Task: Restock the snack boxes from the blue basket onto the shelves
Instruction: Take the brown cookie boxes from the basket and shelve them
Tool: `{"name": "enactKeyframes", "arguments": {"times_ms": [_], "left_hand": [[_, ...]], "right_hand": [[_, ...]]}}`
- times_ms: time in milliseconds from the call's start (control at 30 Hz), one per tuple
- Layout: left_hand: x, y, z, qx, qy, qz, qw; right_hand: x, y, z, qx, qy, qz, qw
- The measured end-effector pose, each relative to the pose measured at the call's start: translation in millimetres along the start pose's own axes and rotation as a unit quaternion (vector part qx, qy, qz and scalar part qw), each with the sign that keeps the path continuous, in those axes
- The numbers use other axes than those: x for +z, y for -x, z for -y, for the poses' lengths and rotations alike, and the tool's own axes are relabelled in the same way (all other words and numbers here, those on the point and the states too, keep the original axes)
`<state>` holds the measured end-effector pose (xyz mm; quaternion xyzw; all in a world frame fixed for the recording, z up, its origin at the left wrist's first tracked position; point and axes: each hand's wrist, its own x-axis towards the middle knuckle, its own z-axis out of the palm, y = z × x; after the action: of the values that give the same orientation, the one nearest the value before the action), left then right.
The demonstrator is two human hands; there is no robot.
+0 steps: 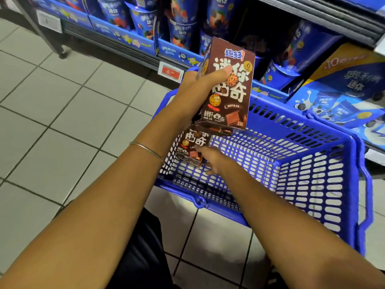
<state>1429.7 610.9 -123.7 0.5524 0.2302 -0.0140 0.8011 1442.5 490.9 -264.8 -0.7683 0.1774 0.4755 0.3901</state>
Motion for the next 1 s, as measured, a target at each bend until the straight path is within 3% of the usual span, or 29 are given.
{"name": "enactKeyframes", "arguments": {"times_ms": [200, 600, 1000], "left_hand": [[-2, -1, -1, -0.003, -0.002, -0.003, 1.000], [-3, -1, 1, 0.014, -0.025, 0.005, 1.000], [1, -6, -1, -0.012, 0.024, 0.023, 0.999]], "right_hand": [[14, -3, 2, -0.076, 0.049, -0.069, 0.994], [-30, 32, 6, -0.050, -0.109, -0.036, 0.992], [-119, 122, -20, -0.253, -0.238, -0.178, 0.921]]}}
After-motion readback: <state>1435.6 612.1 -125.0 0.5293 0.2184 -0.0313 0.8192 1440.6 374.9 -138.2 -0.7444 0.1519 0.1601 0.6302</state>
